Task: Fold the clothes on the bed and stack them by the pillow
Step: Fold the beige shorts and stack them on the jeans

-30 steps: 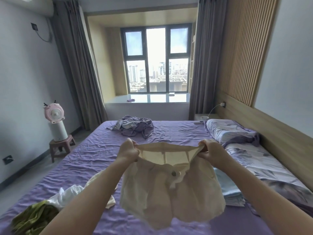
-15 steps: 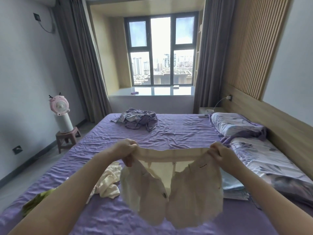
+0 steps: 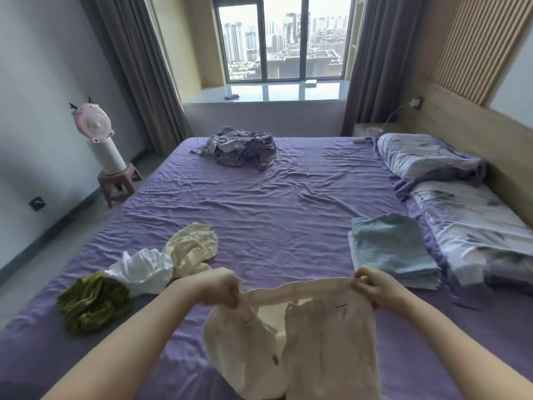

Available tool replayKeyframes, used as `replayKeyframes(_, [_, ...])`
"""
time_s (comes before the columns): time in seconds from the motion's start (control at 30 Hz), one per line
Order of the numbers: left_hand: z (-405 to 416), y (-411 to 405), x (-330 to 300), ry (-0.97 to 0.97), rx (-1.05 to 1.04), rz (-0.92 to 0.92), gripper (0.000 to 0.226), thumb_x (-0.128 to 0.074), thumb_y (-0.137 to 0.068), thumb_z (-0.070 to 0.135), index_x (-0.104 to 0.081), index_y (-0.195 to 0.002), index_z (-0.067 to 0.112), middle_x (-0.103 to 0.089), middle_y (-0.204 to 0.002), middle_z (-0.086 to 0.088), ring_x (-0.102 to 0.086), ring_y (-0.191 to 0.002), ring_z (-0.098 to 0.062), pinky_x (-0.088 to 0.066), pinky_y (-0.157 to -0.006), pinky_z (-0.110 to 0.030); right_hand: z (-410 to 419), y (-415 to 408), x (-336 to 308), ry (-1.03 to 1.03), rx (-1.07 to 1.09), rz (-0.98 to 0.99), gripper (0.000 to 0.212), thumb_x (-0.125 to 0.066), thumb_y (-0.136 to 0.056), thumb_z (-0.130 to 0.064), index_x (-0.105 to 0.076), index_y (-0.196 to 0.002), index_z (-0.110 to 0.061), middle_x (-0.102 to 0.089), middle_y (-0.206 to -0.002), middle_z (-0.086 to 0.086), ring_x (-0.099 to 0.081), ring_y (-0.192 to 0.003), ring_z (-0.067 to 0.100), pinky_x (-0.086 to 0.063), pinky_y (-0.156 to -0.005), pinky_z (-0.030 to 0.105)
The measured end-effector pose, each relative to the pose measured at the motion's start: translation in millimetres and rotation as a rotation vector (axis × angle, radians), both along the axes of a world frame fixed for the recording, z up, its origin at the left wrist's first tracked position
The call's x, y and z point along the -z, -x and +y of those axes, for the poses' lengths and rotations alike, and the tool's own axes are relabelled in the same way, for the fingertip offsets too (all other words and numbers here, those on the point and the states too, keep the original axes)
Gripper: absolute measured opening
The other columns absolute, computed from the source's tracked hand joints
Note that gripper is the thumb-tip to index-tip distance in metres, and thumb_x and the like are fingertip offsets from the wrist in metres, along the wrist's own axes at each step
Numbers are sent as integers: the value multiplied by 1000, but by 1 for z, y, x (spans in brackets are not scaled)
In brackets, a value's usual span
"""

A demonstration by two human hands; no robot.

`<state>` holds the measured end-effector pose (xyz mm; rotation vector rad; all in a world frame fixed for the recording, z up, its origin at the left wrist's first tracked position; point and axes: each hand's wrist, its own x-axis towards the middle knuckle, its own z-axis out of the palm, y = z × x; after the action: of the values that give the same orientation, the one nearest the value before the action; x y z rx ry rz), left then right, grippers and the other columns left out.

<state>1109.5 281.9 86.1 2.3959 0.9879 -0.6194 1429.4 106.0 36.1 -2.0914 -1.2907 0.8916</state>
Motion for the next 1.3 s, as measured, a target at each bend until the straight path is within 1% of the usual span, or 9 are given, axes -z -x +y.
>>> replayKeyframes(0.13, [34,-8,17,-65,-105,-99,35,-61,-84,30,-39,-57,24,-43,-58,9,-45,-50,-11,-40,-49,-24,20,-1,15,-48,47,-52,15,-62,-88,-16,-54,-78,-23,-56,-64,-5,-49,-54,6,-41,-53,23])
replayKeyframes(0.27, [68,-25,43,-210,-233,-202,34,-63,-82,38,-44,-55,26,-49,-62,10,-54,-71,-14,-37,-61,-28,48,0,31,-84,180,-27,12,-64,-86,-12,-58,-78,-20,-63,-73,-4,-58,-69,16,-42,-64,26])
replayKeyframes(0.47, [120,-59,103,-4,-571,-450,16,-71,-74,25,-62,-67,14,-61,-65,2,-57,-68,-15,-40,-59,-25,96,0,69,-60,328,-75,17,-63,-84,-8,-56,-77,-21,-59,-70,-10,-55,-68,8,-39,-61,9])
replayKeyframes(0.57, [146,-77,143,67,-681,-521,21,-70,-77,19,-54,-64,15,-53,-61,5,-51,-66,-16,-35,-57,-25,122,-1,94,-31,381,-109,14,-61,-86,-10,-55,-80,-21,-61,-74,-9,-57,-77,18,-41,-65,22])
replayKeyframes(0.63, [165,-87,168,70,-682,-499,23,-69,-79,19,-51,-64,16,-53,-63,4,-52,-68,-18,-35,-59,-27,138,-3,109,-5,395,-131,11,-58,-87,-9,-56,-84,-19,-62,-79,-7,-58,-80,20,-43,-69,34])
replayKeyframes(0.8, [213,-115,215,44,-622,-441,21,-67,-81,24,-57,-71,8,-62,-75,-4,-56,-77,-21,-39,-67,-31,172,-21,143,49,383,-169,17,-50,-87,-4,-50,-98,-16,-58,-85,-4,-55,-80,20,-40,-64,33])
replayKeyframes(1.0, [254,-155,266,-37,-651,-450,34,-64,-85,32,-45,-60,21,-56,-70,5,-58,-86,-25,-36,-65,-30,214,-53,185,-54,357,-284,23,-49,-87,1,-49,-78,-21,-55,-79,-3,-52,-75,21,-39,-65,34])
replayKeyframes(1.13, [259,-175,294,-135,-650,-407,10,-59,-86,25,-63,-94,20,-68,-101,-1,-59,-101,-25,-42,-75,-31,238,-74,220,-36,315,-319,21,-52,-86,1,-67,-84,-13,-63,-93,3,-59,-88,24,-46,-79,38])
replayKeyframes(1.3, [244,-189,325,-205,-412,-377,54,-61,-86,21,-44,-137,19,-50,-136,-4,-41,-128,-23,-29,-108,-34,254,-70,273,112,165,-284,19,-56,-87,-6,-71,-94,-13,-60,-113,2,-56,-106,22,-45,-87,33])
